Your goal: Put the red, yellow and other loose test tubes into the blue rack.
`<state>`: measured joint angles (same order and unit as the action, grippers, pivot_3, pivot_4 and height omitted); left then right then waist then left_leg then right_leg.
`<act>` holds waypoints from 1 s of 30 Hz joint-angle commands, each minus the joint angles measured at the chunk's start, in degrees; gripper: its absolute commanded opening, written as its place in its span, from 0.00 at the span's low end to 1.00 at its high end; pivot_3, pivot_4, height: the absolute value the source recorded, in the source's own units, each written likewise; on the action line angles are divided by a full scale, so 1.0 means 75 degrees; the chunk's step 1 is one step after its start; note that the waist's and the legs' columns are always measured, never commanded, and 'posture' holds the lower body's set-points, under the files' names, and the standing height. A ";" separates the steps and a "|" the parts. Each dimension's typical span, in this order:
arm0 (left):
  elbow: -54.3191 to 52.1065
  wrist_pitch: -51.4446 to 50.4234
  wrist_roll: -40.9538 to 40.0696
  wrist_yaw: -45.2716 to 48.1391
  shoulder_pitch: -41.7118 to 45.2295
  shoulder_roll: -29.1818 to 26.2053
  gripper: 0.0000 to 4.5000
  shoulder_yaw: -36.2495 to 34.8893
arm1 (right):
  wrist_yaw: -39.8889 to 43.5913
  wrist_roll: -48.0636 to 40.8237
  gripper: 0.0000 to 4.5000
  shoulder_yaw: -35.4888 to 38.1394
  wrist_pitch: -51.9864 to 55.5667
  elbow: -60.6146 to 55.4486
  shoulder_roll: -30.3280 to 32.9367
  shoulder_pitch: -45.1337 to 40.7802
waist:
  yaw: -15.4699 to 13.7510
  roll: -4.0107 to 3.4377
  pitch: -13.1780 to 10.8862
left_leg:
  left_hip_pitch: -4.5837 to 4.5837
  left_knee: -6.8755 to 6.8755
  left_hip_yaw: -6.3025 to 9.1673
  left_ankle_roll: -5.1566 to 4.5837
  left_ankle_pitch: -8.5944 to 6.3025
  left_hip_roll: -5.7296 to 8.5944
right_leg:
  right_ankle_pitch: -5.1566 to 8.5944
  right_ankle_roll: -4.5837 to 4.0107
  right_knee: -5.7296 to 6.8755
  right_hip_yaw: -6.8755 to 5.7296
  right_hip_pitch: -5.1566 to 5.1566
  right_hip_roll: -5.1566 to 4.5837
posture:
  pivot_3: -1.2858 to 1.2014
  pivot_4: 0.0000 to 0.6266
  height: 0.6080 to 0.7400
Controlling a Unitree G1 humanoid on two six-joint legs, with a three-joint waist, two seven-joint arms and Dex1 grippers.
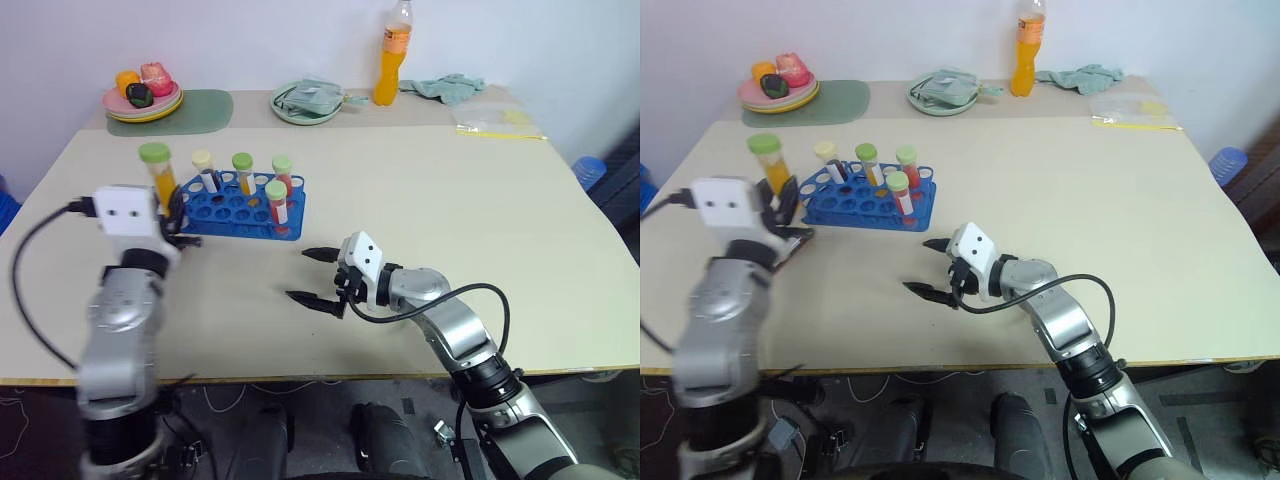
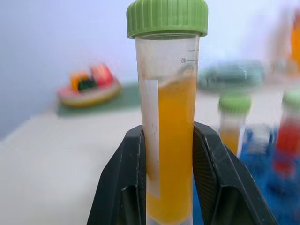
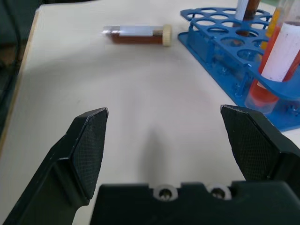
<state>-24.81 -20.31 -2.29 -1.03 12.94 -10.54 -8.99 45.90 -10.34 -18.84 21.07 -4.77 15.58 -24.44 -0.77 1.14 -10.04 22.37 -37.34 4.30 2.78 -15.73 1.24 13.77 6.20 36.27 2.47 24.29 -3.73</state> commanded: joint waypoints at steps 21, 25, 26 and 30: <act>0.4429 0.2856 0.0236 0.0303 0.1647 0.0329 0.17 0.0504 | -0.0386 -0.0059 0.95 0.0229 -0.0003 -0.0212 -0.0060 -0.0028 | 0.0194 -0.0003 0.0001 | -0.0001 0.0007 0.0002 -0.0003 0.0001 -0.0010 | -0.0001 0.0000 0.0001 -0.0002 0.0006 0.0016 | 0.52 0.24 1.00; 0.4879 0.3103 0.0167 0.0355 0.1814 0.0390 0.17 0.0477 | -0.0385 -0.0038 0.95 0.0220 -0.0007 -0.0185 -0.0062 -0.0055 | 0.0192 -0.0003 0.0001 | -0.0001 0.0006 0.0002 -0.0003 0.0001 -0.0009 | -0.0001 0.0000 0.0002 -0.0003 0.0006 0.0015 | 0.52 0.24 1.00; 0.4945 0.3162 0.0156 0.0362 0.1832 0.0394 0.17 0.0474 | -0.0385 -0.0033 0.95 0.0219 -0.0010 -0.0178 -0.0064 -0.0062 | 0.0193 -0.0002 0.0001 | -0.0001 0.0006 0.0002 -0.0003 0.0001 -0.0009 | -0.0001 0.0000 0.0003 -0.0003 0.0006 0.0015 | 0.52 0.24 1.00; 0.5219 0.3459 0.0152 0.0337 0.1791 0.0405 0.17 0.0449 | -0.0375 -0.0015 0.95 0.0225 -0.0017 -0.0182 -0.0036 -0.0086 | 0.0196 -0.0002 0.0001 | -0.0002 0.0006 0.0003 -0.0003 0.0001 -0.0009 | -0.0001 0.0000 0.0003 -0.0003 0.0006 0.0016 | 0.52 0.24 1.00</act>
<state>13.82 4.50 -0.84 1.34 26.31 -7.56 -5.32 43.10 -10.25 -17.63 21.65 -4.33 15.52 -24.23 0.70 1.13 -10.03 22.35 -37.30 4.32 2.76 -15.73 1.17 13.76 6.20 36.29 2.44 24.33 -3.61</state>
